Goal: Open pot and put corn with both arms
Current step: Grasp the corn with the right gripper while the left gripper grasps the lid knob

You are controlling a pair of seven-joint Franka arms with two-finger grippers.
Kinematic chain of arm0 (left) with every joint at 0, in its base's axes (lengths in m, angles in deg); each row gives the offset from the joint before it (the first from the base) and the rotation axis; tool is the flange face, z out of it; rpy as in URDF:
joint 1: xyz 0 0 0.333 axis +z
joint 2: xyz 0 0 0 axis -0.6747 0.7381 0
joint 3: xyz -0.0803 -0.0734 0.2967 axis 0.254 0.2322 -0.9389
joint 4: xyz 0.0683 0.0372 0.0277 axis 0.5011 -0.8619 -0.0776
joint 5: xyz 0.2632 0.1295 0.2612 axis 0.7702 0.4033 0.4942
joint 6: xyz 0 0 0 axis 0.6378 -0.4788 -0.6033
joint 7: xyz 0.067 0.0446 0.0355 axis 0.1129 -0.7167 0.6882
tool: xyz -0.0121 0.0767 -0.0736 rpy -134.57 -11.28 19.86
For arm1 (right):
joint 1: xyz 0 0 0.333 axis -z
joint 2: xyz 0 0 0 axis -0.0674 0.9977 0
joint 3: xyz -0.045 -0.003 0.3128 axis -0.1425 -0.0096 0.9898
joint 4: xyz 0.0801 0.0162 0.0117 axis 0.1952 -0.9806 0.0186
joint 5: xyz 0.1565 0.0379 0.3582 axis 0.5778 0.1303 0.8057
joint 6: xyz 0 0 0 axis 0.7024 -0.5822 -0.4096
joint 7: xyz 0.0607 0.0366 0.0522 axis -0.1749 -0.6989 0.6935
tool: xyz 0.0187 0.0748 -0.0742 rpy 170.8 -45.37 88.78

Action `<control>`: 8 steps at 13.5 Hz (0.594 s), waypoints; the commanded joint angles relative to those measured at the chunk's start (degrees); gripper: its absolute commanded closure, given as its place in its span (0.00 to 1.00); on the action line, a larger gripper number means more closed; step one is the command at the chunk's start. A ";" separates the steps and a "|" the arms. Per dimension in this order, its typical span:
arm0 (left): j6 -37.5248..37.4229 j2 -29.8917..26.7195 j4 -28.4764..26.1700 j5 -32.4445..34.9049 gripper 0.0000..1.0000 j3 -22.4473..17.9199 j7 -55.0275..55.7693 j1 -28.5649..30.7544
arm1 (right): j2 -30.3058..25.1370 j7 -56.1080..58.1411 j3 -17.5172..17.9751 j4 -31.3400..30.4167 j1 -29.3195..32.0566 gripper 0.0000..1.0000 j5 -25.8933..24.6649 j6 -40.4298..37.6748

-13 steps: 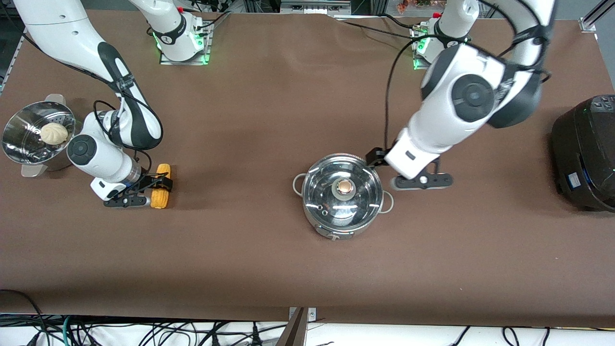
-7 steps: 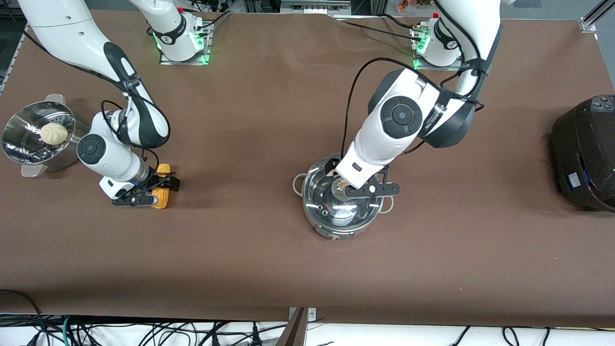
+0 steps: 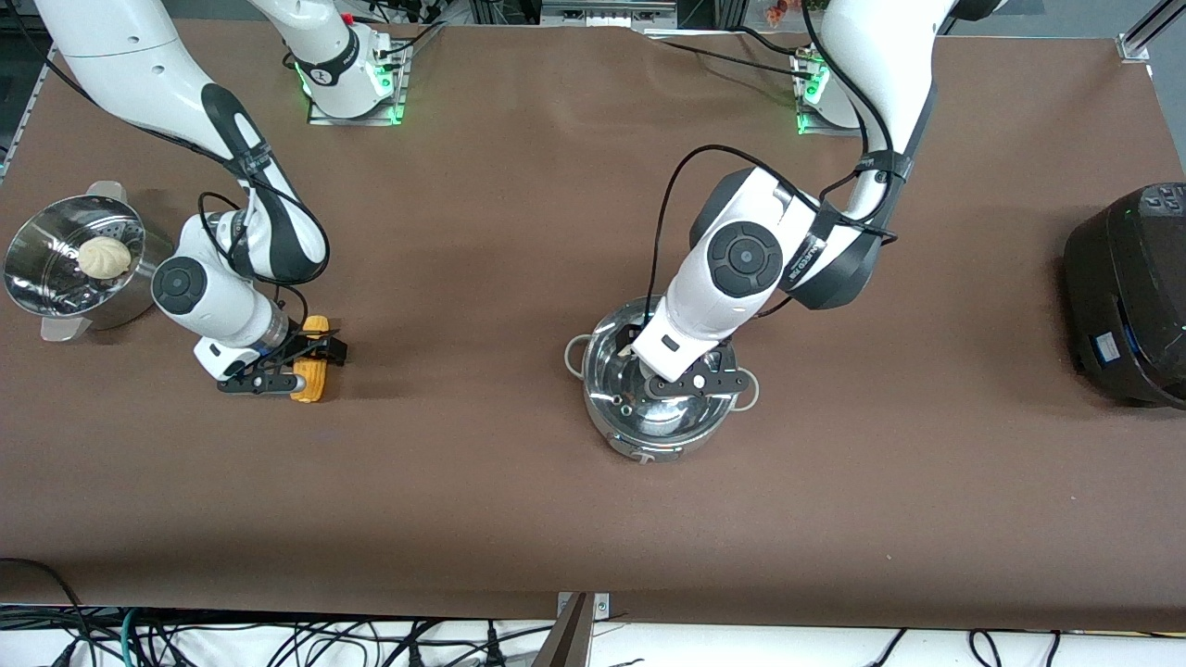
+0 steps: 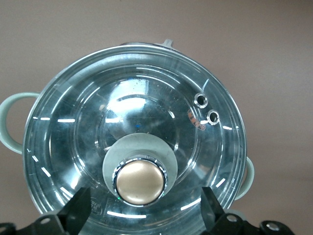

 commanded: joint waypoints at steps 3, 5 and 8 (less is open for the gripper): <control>0.73 2.12 2.20 -0.28 0.09 -1.01 -0.13 -0.86 | 0.18 2.17 0.33 -0.68 1.04 0.49 0.14 1.19; 1.70 2.56 2.29 -0.28 0.09 -1.01 -0.13 -0.94 | 0.01 2.18 0.24 -0.59 1.04 0.84 0.14 0.85; 1.79 2.83 2.37 -0.37 0.12 -2.24 -0.22 -1.56 | -0.43 2.44 0.24 -0.06 1.04 1.00 0.14 0.58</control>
